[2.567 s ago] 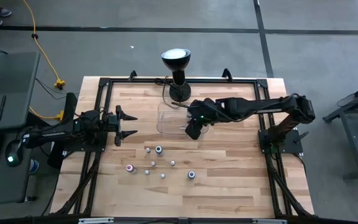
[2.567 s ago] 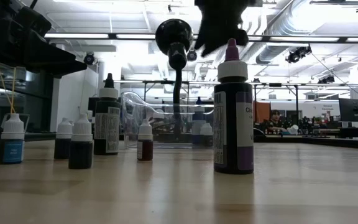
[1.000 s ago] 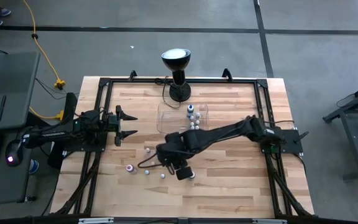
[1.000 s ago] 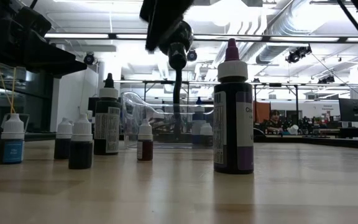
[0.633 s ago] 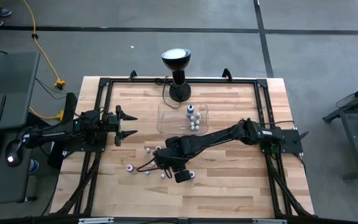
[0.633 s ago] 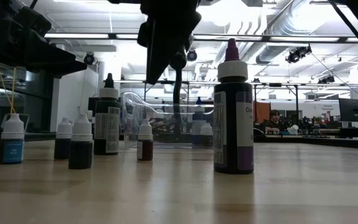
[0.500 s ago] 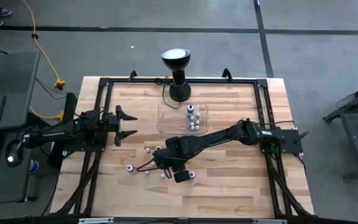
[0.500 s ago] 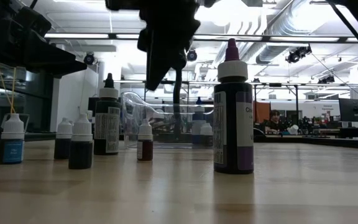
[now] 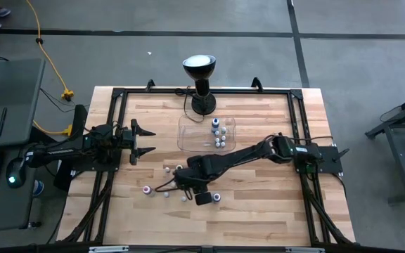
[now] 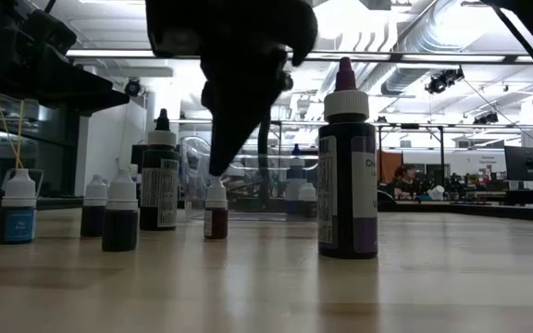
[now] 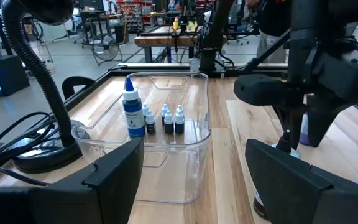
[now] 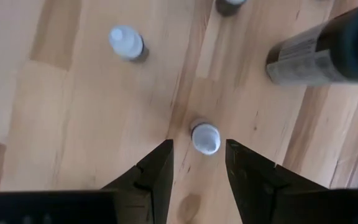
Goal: Pick & Place food coloring
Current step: Put the right orange food coloring bottle into the transparent bin, then put the black food coloring bottle into the transparent bin
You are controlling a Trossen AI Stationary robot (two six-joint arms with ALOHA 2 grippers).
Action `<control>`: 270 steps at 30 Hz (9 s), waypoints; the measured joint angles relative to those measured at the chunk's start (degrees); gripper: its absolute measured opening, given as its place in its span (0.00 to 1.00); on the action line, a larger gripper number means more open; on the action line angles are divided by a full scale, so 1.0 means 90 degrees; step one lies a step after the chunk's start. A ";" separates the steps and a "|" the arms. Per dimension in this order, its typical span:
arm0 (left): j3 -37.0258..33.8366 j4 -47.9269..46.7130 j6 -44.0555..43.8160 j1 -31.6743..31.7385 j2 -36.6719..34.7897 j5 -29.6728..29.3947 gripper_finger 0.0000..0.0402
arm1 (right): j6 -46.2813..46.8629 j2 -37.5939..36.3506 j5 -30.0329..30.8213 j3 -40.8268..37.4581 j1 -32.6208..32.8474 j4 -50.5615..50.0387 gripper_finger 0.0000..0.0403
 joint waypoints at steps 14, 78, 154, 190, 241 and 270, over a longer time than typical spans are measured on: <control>0.0002 0.0000 -0.0001 0.0002 0.0000 0.0000 0.69 | 0.0020 0.0055 -0.0170 0.0004 -0.0116 0.0088 0.34; -0.0001 0.0000 0.0001 0.0002 0.0000 0.0000 0.69 | 0.0144 -0.0052 -0.0180 -0.0601 -0.0114 0.0553 0.17; -0.0001 0.0000 -0.0001 0.0002 0.0000 0.0000 0.69 | 0.3008 -0.1620 0.0640 -0.1412 -0.2202 -0.0875 0.12; -0.0001 0.0000 -0.0001 0.0002 0.0002 0.0000 0.69 | 0.3161 -0.1633 0.0755 -0.2279 -0.2023 -0.0196 0.13; -0.0001 0.0000 0.0001 0.0000 0.0002 0.0000 0.69 | 0.3198 -0.2684 0.0792 -0.4241 -0.1705 0.1413 0.15; -0.0001 0.0000 0.0001 0.0000 0.0002 0.0000 0.69 | 0.2658 -0.2672 0.0408 -0.4025 -0.1749 0.1297 0.28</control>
